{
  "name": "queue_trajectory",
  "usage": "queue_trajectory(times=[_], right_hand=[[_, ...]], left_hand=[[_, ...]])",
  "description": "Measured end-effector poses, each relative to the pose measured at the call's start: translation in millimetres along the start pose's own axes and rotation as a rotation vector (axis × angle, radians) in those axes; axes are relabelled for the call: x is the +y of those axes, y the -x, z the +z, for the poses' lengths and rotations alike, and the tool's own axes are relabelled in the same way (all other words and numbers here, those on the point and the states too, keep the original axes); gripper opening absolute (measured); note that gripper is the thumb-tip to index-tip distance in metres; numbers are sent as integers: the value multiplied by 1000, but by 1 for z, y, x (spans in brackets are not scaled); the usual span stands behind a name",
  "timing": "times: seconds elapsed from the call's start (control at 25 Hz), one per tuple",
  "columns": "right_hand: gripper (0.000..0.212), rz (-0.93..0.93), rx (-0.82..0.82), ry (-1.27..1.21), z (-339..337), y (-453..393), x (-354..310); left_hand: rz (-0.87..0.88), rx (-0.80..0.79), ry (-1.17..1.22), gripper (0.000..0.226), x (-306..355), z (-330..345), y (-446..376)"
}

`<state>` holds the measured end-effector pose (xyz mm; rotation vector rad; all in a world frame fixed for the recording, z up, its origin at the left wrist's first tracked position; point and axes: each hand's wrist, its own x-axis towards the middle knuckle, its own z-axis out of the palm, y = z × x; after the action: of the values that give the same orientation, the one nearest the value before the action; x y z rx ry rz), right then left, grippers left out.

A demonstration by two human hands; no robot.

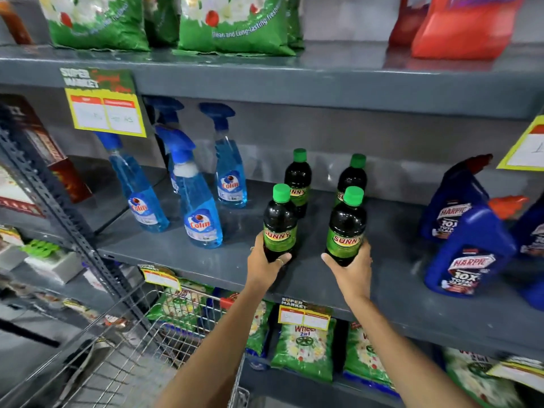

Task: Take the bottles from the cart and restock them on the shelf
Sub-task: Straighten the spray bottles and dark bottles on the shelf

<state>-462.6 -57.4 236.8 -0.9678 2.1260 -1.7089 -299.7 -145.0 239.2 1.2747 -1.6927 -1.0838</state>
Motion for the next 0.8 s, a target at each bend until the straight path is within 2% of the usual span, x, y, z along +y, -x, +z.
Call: queue_trajectory(times=[0.56, 0.68, 0.8], right_hand=[[78, -22, -3, 6, -1, 3, 0], [78, -32, 37, 32, -5, 9, 1], [67, -68, 142, 52, -20, 16, 4]], left_hand=[[23, -33, 46, 72, 1, 11, -9], [125, 159, 23, 75, 4, 15, 5], [283, 343, -40, 56, 16, 22, 20]])
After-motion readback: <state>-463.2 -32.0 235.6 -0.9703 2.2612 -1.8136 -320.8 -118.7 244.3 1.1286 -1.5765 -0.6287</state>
